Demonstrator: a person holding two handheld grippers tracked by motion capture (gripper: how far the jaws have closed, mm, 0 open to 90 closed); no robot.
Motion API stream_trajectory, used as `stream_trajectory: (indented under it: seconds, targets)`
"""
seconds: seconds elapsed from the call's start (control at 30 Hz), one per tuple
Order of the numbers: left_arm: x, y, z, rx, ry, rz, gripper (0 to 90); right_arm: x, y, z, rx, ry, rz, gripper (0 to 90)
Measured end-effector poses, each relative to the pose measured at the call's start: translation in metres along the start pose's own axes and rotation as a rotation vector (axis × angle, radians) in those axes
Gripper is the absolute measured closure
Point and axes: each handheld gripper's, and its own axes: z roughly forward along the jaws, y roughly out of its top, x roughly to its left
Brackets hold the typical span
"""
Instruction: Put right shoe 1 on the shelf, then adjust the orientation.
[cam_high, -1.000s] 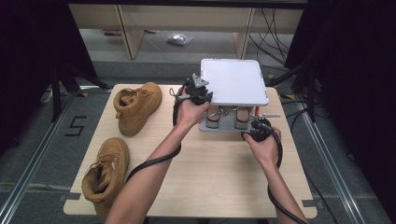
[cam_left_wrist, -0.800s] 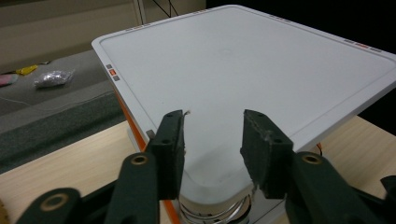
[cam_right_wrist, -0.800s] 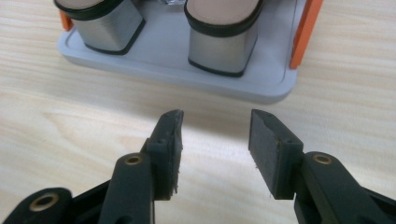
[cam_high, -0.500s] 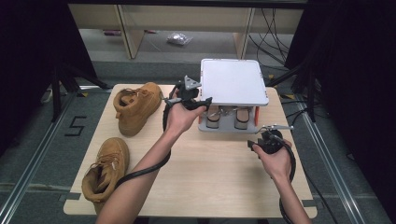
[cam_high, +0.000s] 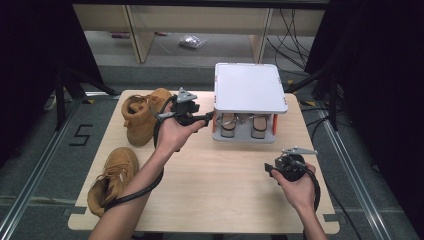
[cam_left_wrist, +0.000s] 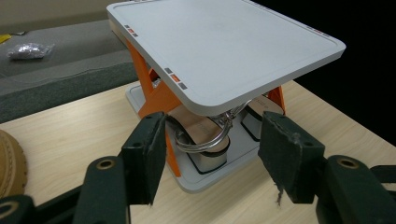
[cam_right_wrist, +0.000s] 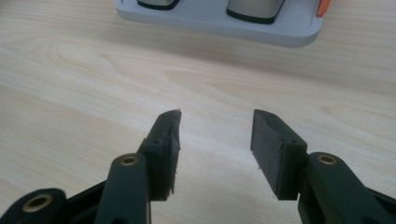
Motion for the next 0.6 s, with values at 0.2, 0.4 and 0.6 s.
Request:
stream_trajectory:
  seconds: [0.2, 0.4, 0.6]
  targets:
    - [0.005, -0.003, -0.008, 0.005, 0.01, -0.009, 41.7, 0.005, -0.001, -0.003, -0.012, 0.001, 0.002, 51.4]
    - [0.019, -0.004, -0.018, 0.01, 0.043, -0.023, 41.6, 0.011, 0.0, 0.001, -0.01, 0.04, -0.016, 50.5]
    - [0.032, -0.006, -0.033, 0.014, 0.062, -0.048, 41.7, 0.017, -0.001, 0.0, 0.029, 0.016, -0.004, 49.8]
